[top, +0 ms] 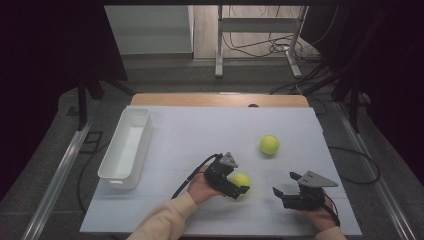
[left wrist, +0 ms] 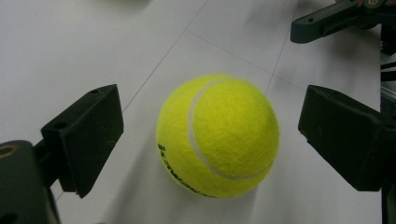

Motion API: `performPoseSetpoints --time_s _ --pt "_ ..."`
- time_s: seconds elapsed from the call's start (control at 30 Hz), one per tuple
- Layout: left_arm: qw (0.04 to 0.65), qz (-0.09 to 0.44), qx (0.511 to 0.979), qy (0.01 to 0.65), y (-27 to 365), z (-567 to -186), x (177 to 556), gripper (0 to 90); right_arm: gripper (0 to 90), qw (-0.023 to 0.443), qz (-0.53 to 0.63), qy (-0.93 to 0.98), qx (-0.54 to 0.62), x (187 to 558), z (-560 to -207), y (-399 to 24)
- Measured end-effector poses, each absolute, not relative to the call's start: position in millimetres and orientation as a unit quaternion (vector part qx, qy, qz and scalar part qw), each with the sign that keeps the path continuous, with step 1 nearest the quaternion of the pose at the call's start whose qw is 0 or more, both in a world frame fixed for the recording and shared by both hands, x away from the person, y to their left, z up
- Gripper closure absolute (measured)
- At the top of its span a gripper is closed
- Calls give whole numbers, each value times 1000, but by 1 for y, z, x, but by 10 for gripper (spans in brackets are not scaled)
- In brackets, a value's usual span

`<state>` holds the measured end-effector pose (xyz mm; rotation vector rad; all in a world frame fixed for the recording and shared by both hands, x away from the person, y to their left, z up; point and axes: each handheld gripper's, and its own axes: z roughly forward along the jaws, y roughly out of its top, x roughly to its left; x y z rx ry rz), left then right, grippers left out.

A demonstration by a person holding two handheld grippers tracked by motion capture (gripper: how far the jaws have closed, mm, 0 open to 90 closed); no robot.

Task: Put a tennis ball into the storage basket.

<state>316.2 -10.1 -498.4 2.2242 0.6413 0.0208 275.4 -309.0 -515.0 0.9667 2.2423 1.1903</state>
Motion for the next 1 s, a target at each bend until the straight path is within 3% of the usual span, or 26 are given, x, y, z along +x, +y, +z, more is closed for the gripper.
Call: performPoseSetpoints --time_s 0.8,1.0 --pt "378 -6 889 258 -17 -509 319 80 149 212 427 808 346 276 -516 -309" --pt "382 -14 890 250 -17 -509 319 213 149 212 426 808 346 276 -515 -309"
